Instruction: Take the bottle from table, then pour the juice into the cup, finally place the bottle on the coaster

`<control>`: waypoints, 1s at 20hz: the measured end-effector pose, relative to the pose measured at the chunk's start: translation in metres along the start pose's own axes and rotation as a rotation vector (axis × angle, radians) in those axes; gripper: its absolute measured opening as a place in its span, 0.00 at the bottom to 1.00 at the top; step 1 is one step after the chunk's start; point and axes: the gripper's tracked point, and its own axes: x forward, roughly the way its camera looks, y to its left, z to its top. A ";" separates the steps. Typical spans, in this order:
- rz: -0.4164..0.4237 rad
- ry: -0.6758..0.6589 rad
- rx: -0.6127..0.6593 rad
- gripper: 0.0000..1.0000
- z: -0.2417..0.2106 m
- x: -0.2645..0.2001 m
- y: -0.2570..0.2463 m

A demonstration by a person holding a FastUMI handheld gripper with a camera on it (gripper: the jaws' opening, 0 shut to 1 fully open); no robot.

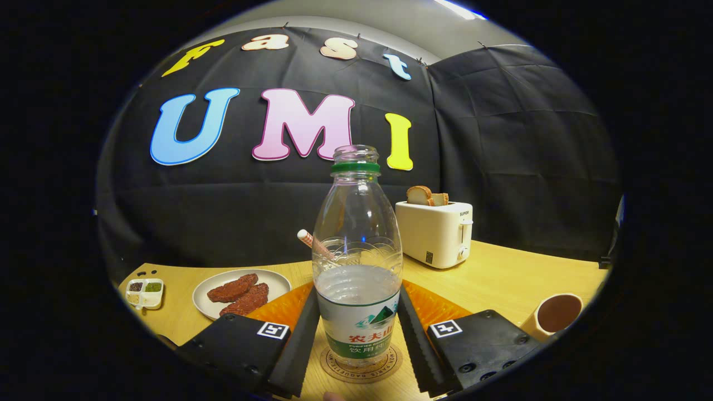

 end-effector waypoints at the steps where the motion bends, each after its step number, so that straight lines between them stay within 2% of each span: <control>1: 0.005 0.004 -0.001 0.76 -0.003 0.000 0.001; 9: 0.041 0.015 -0.006 0.80 -0.017 -0.003 0.011; 12: 0.039 0.014 -0.013 0.94 -0.016 -0.006 0.011; 14: 0.038 0.015 -0.020 1.00 -0.016 -0.009 0.010; 20: 0.044 0.031 -0.009 1.00 -0.019 -0.024 0.008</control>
